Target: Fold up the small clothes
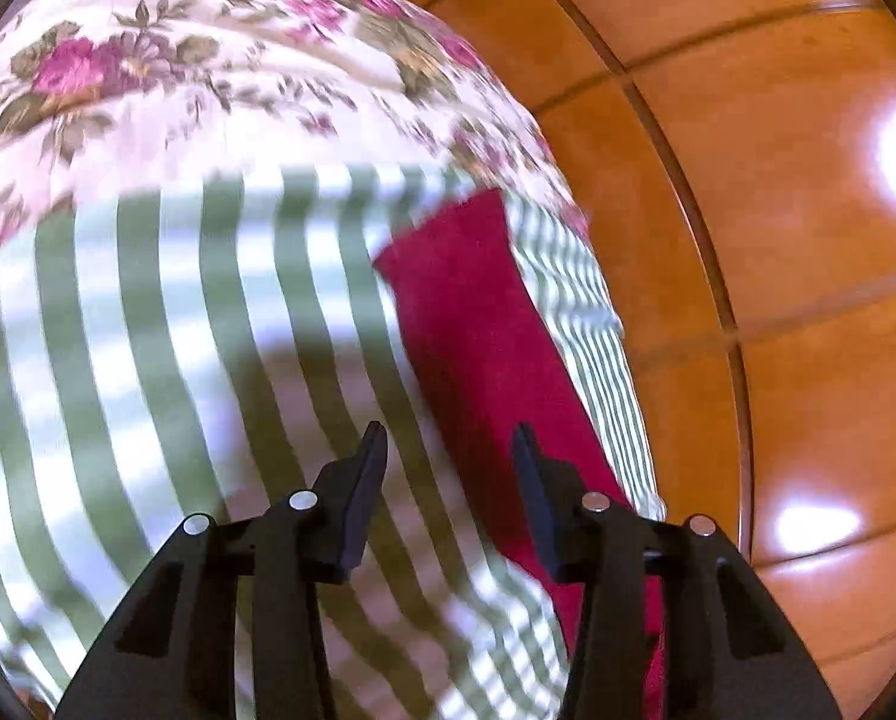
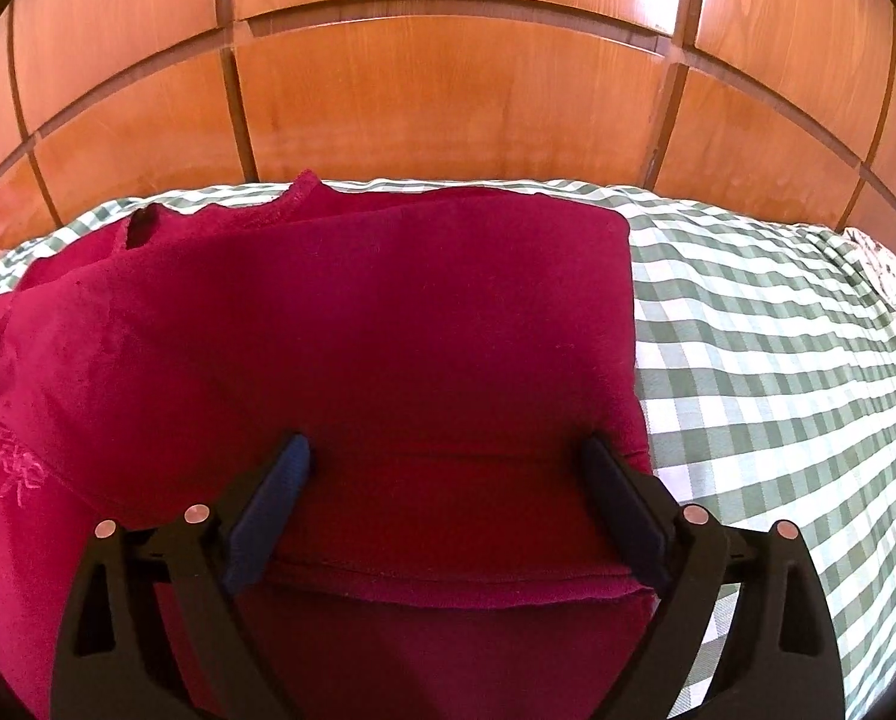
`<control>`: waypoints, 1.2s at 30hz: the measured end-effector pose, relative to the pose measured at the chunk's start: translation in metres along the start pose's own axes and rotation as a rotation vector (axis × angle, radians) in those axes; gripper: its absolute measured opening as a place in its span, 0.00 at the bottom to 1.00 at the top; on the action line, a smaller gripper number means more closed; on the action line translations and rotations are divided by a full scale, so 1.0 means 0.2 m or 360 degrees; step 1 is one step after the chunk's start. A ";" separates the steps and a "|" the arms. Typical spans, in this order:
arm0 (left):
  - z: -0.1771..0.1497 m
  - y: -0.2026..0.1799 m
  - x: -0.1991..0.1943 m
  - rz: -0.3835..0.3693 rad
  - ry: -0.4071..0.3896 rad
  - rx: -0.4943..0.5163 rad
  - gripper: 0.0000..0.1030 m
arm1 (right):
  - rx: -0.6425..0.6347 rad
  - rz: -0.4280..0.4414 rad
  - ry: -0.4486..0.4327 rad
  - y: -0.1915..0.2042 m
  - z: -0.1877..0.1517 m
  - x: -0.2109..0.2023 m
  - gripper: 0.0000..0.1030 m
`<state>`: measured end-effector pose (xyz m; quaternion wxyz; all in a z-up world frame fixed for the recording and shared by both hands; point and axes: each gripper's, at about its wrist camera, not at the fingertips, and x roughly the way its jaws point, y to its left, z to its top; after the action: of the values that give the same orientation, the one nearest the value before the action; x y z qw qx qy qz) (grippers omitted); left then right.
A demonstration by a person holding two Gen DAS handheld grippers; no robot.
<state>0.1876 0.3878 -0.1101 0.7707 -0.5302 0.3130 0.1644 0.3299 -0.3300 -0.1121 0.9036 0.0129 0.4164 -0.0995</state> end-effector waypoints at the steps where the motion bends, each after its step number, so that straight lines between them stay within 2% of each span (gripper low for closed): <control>1: 0.03 0.00 0.03 0.0014 0.0000 -0.0012 0.40 | -0.0005 -0.0011 0.0001 0.00 0.00 0.00 0.90; 4: 0.10 0.02 0.10 0.0016 0.0008 -0.0046 0.40 | -0.0012 -0.0029 0.0003 0.01 0.00 0.00 0.91; 6: 0.15 -0.01 0.19 0.0087 0.0025 -0.0003 0.39 | -0.0019 -0.0042 0.0006 0.01 0.00 0.00 0.91; 7: 0.16 -0.02 0.22 0.0109 0.0014 0.0012 0.35 | -0.0019 -0.0044 0.0007 0.01 0.00 0.01 0.91; 8: 0.17 -0.05 0.24 0.0154 0.0002 0.0048 0.15 | -0.0020 -0.0045 0.0008 0.01 0.00 0.01 0.91; 9: 0.17 -0.07 0.24 0.0181 0.0002 0.0074 0.08 | -0.0020 -0.0046 0.0008 0.02 0.00 0.01 0.91; 10: 0.17 -0.11 0.23 0.0174 -0.0010 0.0097 0.07 | -0.0022 -0.0049 0.0009 0.02 0.00 0.01 0.91; 12: 0.14 -0.22 0.19 0.0065 -0.0027 0.0157 0.07 | -0.0027 -0.0056 0.0010 0.02 0.00 0.01 0.91; 15: 0.05 -0.39 0.15 -0.0148 0.0039 0.0226 0.07 | -0.0033 -0.0074 0.0008 0.02 0.00 0.01 0.92; 19: -0.25 -0.78 0.11 -0.0386 0.0133 0.0557 0.07 | -0.0031 -0.0075 0.0007 0.02 0.00 0.01 0.93; 21: -0.46 -0.96 0.13 -0.0500 0.0229 0.0716 0.07 | -0.0028 -0.0072 0.0007 0.02 0.00 0.01 0.93; 24: -0.76 -1.13 0.20 -0.0559 0.0377 0.0899 0.07 | -0.0025 -0.0069 0.0006 0.02 0.00 0.01 0.93; 27: -1.06 -1.21 0.33 -0.0471 0.0531 0.1052 0.12 | -0.0017 -0.0058 0.0004 0.01 0.00 0.01 0.93; 31: -1.33 -1.20 0.44 -0.0351 0.0653 0.1204 0.21 | -0.0003 -0.0039 0.0003 0.00 0.00 0.00 0.93; 33: -1.41 -1.14 0.42 -0.0304 0.0683 0.1244 0.33 | -0.0003 -0.0038 0.0007 0.01 0.00 0.00 0.93; 36: -1.47 -1.07 0.40 -0.0248 0.0676 0.1326 0.35 | 0.0003 -0.0028 0.0027 0.00 0.02 0.00 0.93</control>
<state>0.2822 0.0292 -0.0810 0.8467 -0.2198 0.4622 -0.1456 0.3324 -0.3295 -0.1093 0.8991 0.0110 0.4241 -0.1078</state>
